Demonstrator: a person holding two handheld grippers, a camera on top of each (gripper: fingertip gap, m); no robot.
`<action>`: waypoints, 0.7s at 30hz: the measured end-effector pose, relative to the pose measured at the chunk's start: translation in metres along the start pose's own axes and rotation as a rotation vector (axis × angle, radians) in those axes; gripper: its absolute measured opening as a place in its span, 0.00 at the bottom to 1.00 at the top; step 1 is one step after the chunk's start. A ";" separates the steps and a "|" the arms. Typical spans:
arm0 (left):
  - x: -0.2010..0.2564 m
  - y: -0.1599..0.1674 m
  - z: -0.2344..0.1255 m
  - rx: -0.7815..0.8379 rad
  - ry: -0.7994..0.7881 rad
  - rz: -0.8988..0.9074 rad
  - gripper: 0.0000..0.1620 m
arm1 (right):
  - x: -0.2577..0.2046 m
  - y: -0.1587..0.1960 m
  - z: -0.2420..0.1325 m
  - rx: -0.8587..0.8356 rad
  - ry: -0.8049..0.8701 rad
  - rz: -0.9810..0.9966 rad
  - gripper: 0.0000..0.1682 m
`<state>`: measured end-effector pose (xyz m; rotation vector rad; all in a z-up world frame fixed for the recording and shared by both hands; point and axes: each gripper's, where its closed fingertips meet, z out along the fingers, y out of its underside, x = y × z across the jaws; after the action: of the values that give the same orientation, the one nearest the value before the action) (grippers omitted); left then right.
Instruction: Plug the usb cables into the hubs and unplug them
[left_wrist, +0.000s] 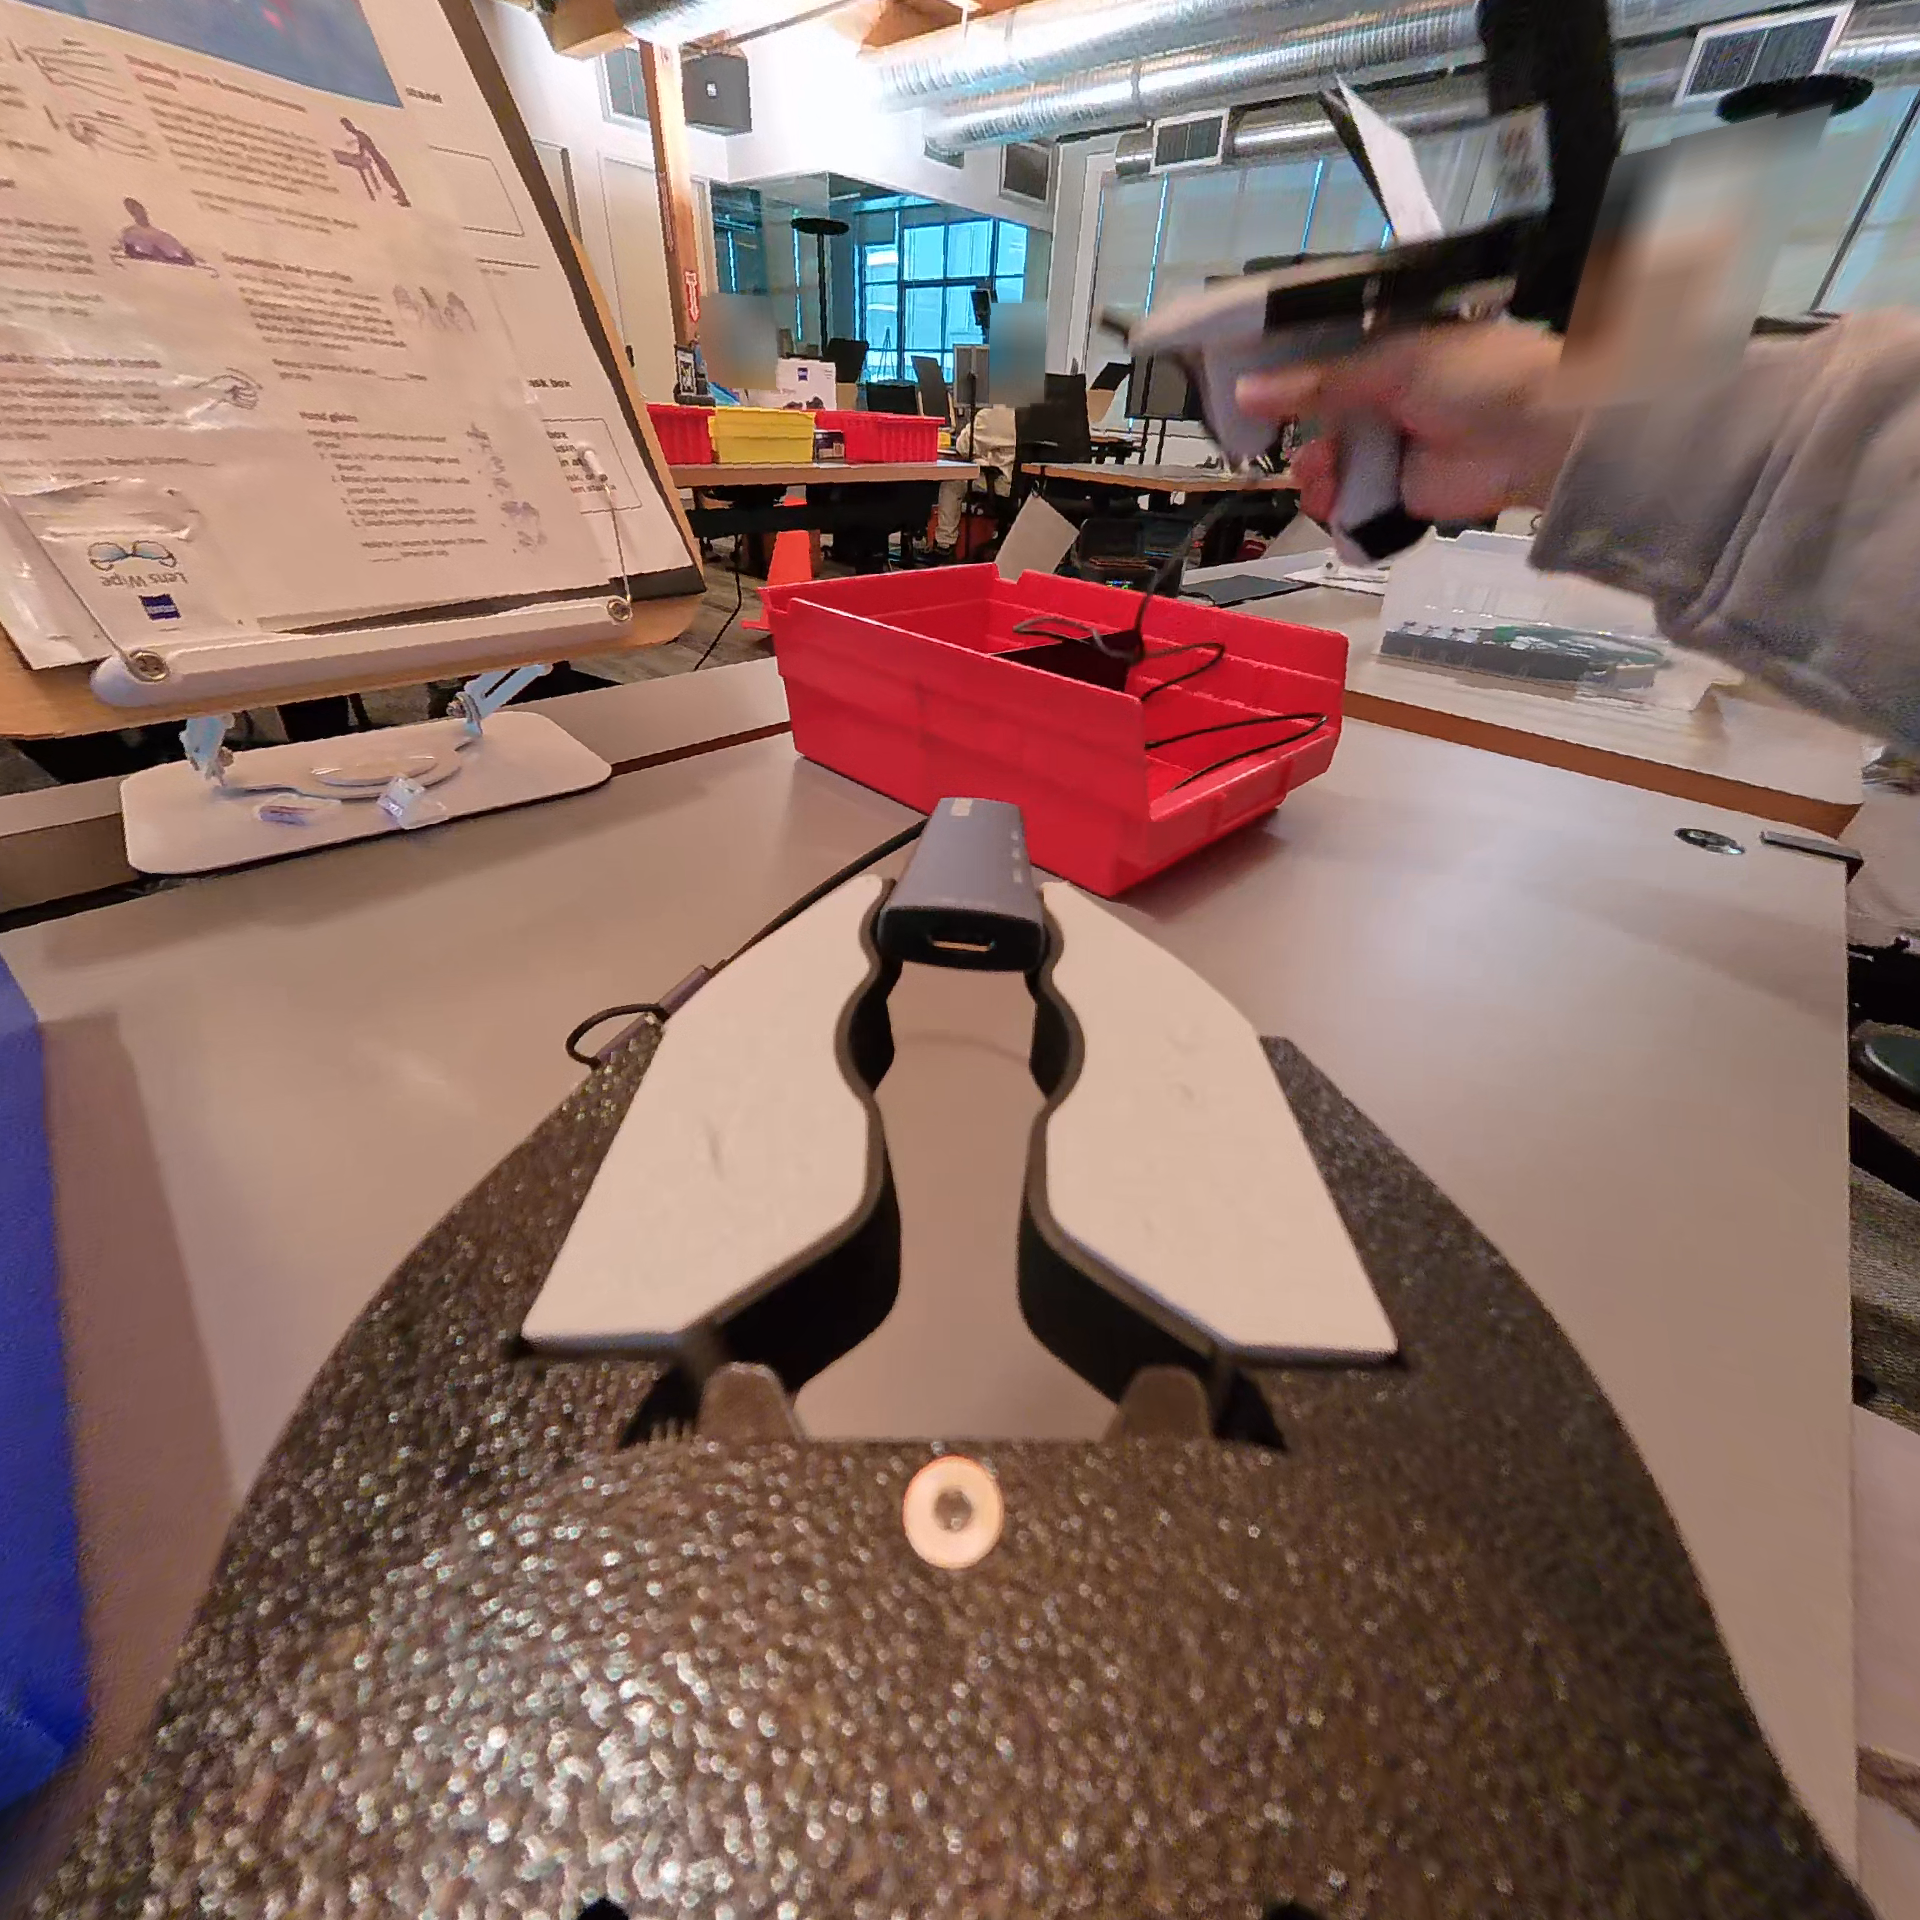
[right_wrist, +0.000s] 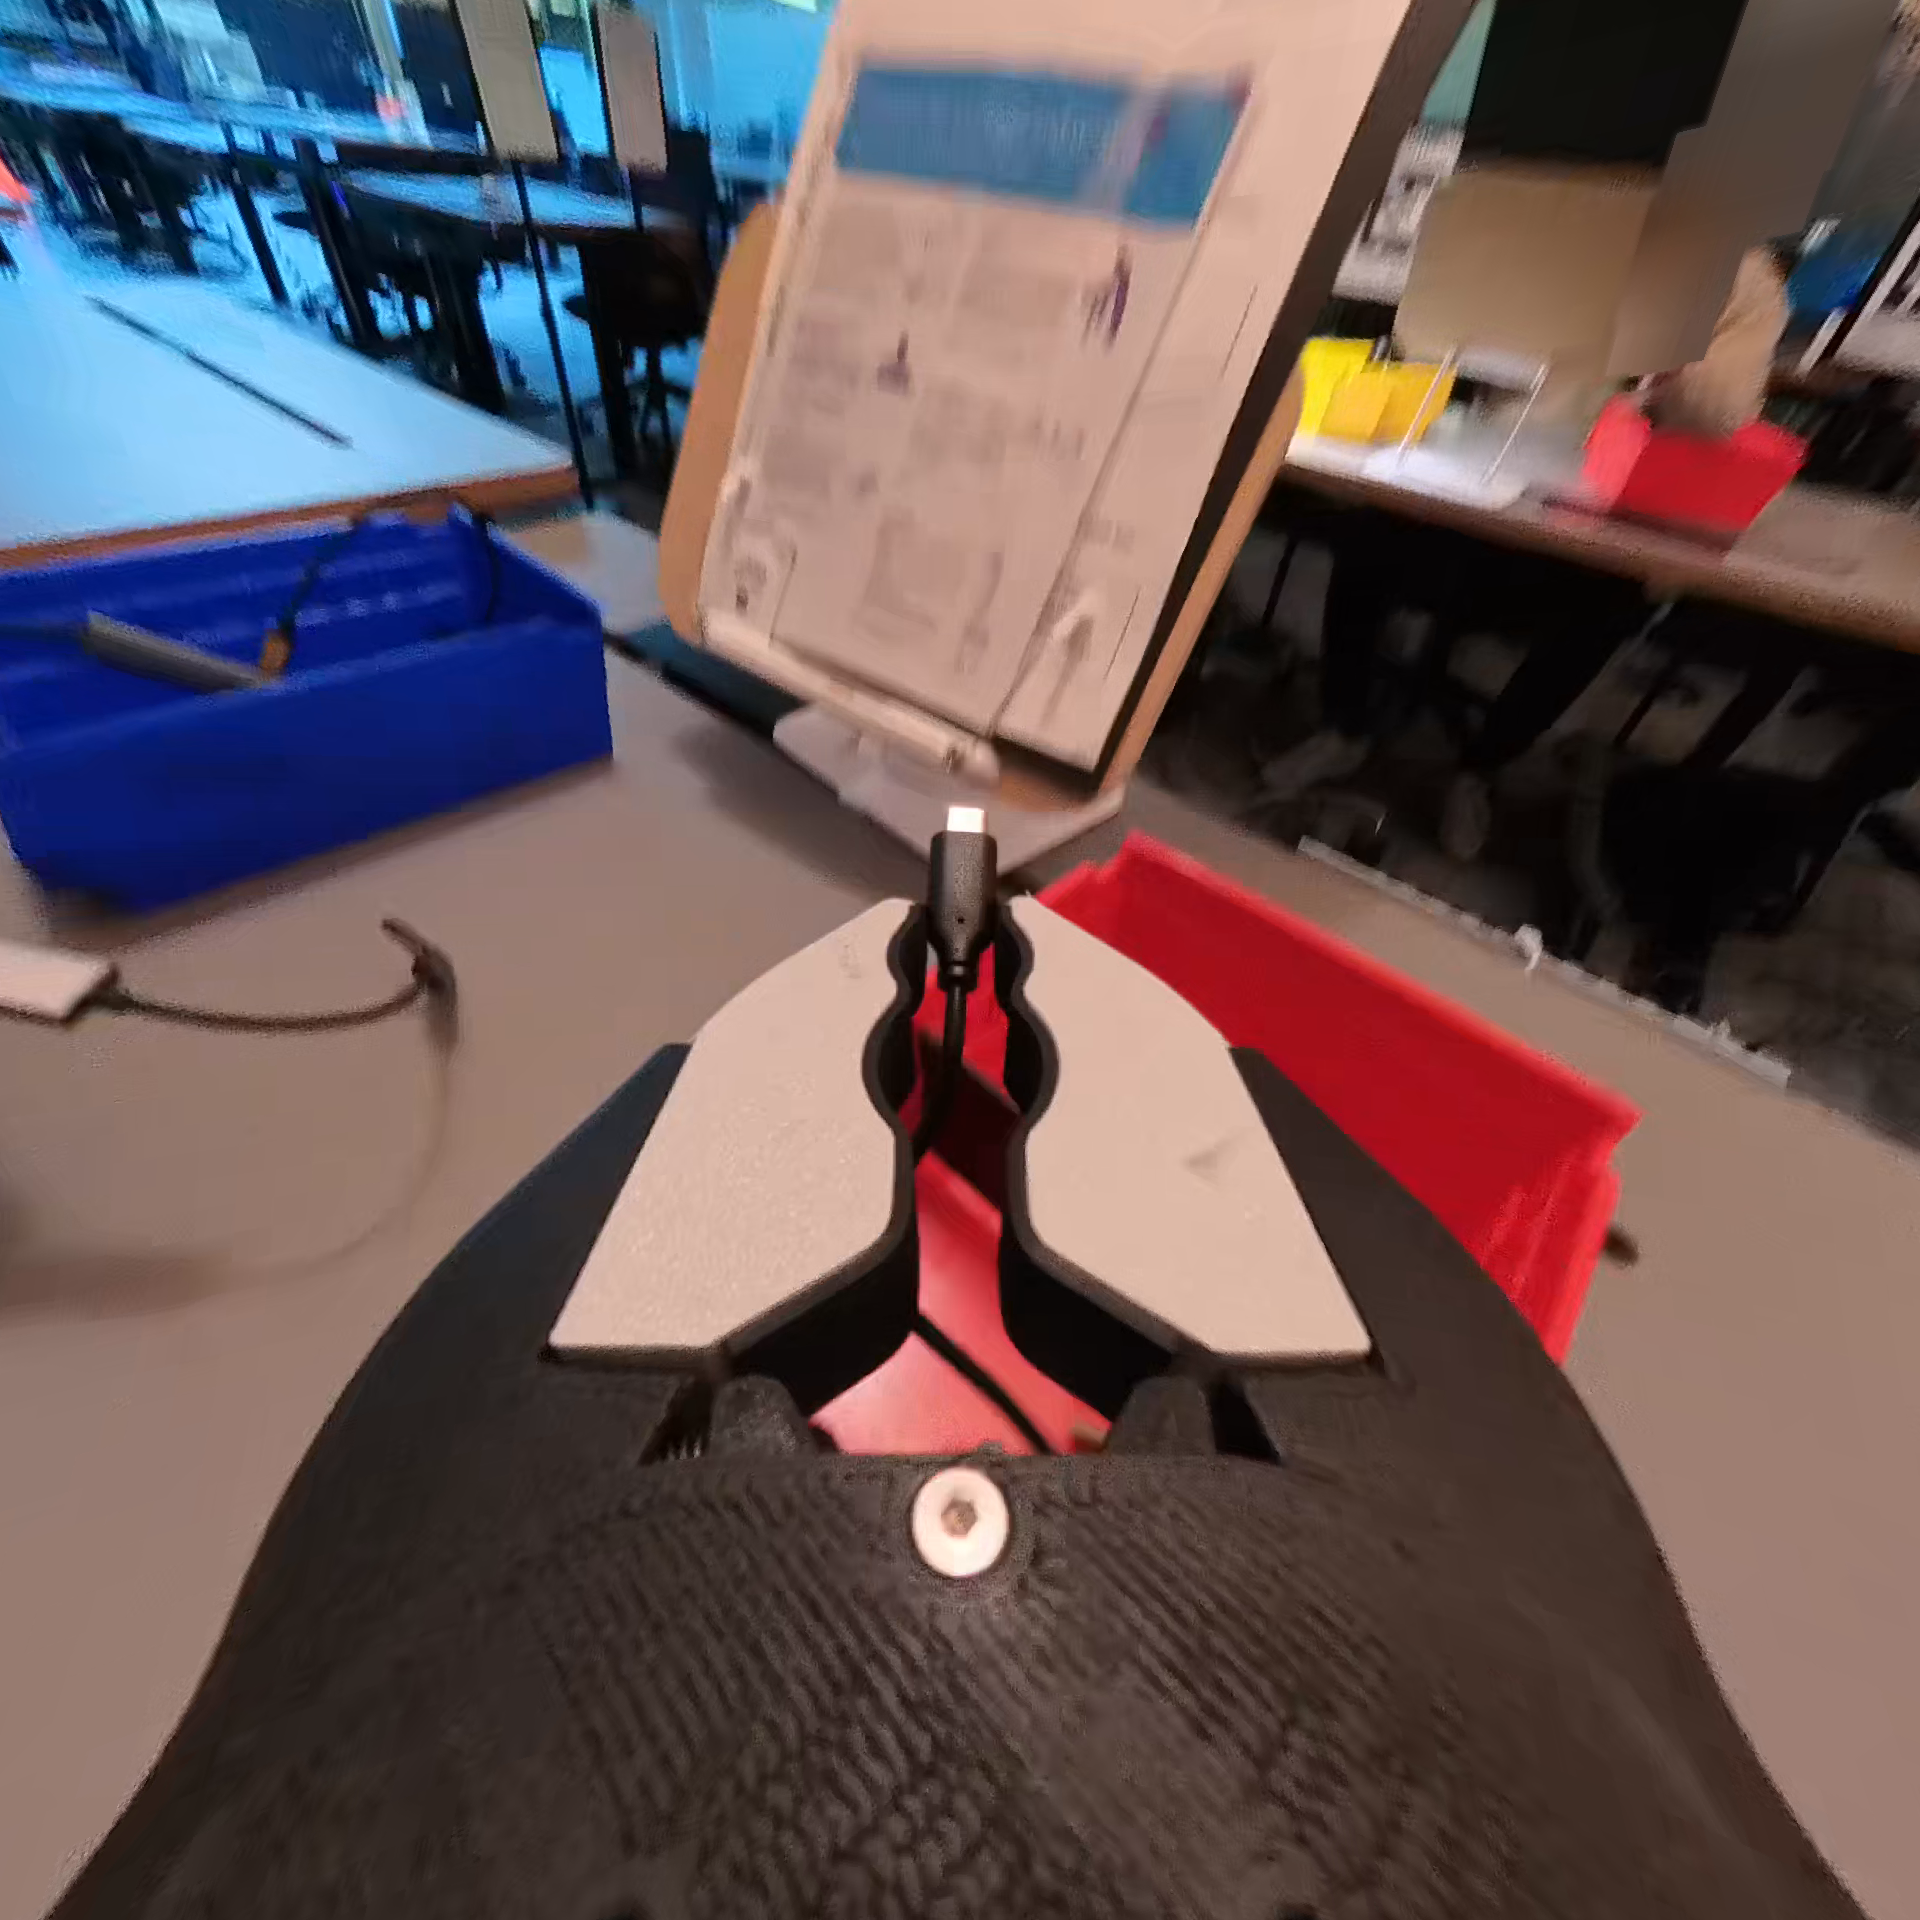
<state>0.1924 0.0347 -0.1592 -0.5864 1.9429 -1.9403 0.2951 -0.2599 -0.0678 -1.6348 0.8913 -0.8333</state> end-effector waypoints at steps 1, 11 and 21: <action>0.000 0.000 0.000 0.001 0.000 -0.003 0.14 | -0.002 0.019 0.004 -0.046 -0.007 0.009 0.07; -0.001 0.003 0.001 -0.002 0.000 -0.012 0.14 | -0.024 0.155 0.028 -0.512 -0.007 -0.086 0.11; 0.006 0.000 -0.002 0.028 0.091 0.039 0.14 | -0.158 0.049 0.009 -0.148 -0.407 0.039 0.40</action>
<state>0.1865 0.0333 -0.1590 -0.4575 1.9628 -1.9989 0.2197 -0.1261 -0.1314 -1.8239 0.7039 -0.3909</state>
